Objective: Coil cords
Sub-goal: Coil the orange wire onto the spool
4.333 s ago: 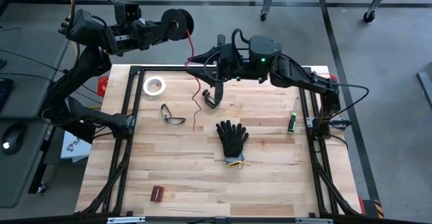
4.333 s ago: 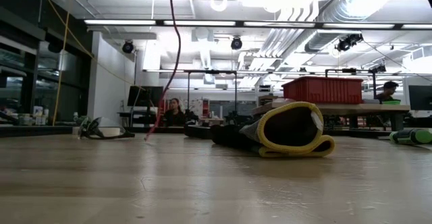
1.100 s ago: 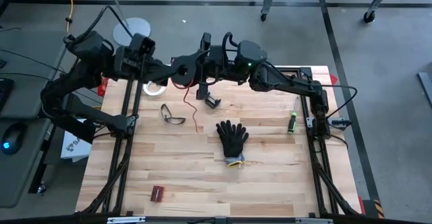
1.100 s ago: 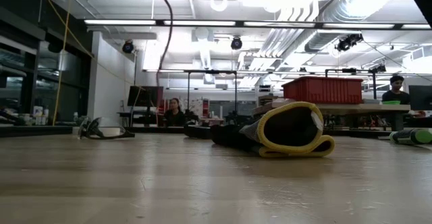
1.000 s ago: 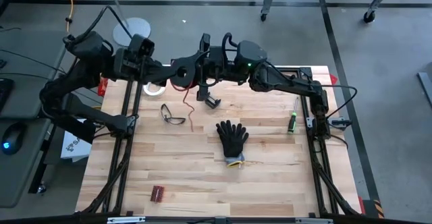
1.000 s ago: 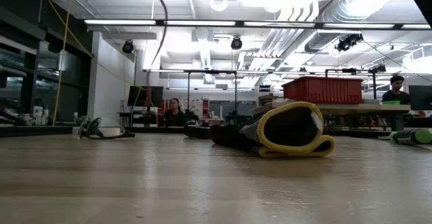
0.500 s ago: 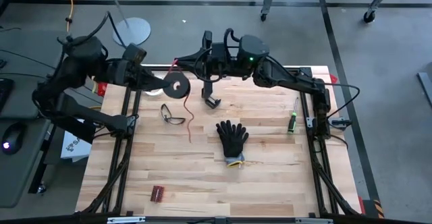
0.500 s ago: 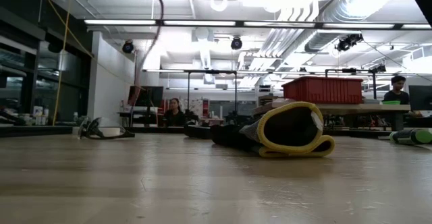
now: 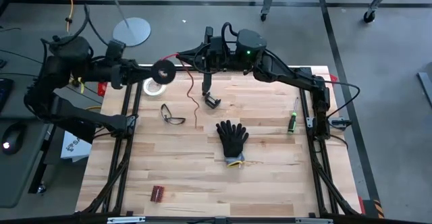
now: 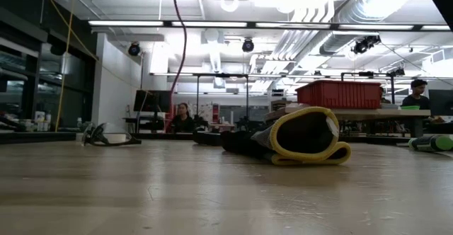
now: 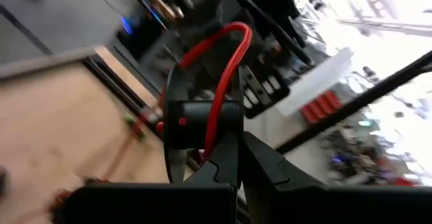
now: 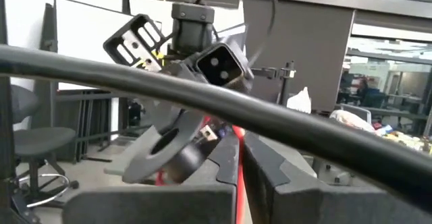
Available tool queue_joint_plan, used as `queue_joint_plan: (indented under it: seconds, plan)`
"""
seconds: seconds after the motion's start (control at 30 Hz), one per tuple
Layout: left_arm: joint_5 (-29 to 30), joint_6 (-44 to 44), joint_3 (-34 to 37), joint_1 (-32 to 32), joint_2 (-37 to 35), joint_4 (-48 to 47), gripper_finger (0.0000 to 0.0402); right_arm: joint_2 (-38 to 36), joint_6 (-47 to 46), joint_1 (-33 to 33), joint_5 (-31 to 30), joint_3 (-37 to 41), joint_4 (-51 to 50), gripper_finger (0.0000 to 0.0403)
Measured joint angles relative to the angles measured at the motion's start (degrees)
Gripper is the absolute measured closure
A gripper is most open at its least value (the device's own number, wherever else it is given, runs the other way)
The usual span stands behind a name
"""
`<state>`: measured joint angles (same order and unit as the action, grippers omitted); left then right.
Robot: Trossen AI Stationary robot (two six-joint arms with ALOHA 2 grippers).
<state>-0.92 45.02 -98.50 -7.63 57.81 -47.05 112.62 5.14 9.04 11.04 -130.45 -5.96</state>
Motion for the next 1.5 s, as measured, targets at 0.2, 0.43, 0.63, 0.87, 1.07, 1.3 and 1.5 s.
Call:
queue_joint_plan:
  seconds: [0.2, 0.43, 0.63, 0.87, 1.07, 1.3, 1.5]
  plan:
    - [0.79, -9.58, 0.0, -0.67, 0.05, 4.09, 0.0401, 0.0, -0.48, 0.63, 0.01, 0.02, -1.89, 0.0403]
    - [5.34, -25.04, 0.0, -0.67, 0.01, 10.16, 0.0401, 0.0, -1.24, 0.29, 0.03, 0.02, -2.3, 0.0403]
    - [6.2, -31.78, 0.0, -0.67, 0.43, 12.33, 0.0401, 0.0, -3.46, -0.04, -1.22, 0.02, -2.36, 0.0389]
    - [6.32, -36.66, 0.0, -0.67, 1.85, 18.36, 0.0401, 0.0, -6.72, -0.09, -2.81, 0.0, -2.85, 0.0287]
    - [6.07, -38.8, 0.0, -0.67, 2.63, 22.88, 0.0401, -0.95, -3.23, -0.42, -9.15, 0.02, -10.65, 0.0228]
    - [5.83, -44.73, -0.02, -1.17, 4.04, 25.12, 0.0401, -5.43, -1.46, -0.44, -9.64, -0.09, -17.47, 0.0224]
    - [-1.77, -40.22, -0.01, -4.78, 5.97, 25.11, 0.0401, -9.35, 1.06, -0.46, -14.42, 0.0, -24.87, 0.0224]
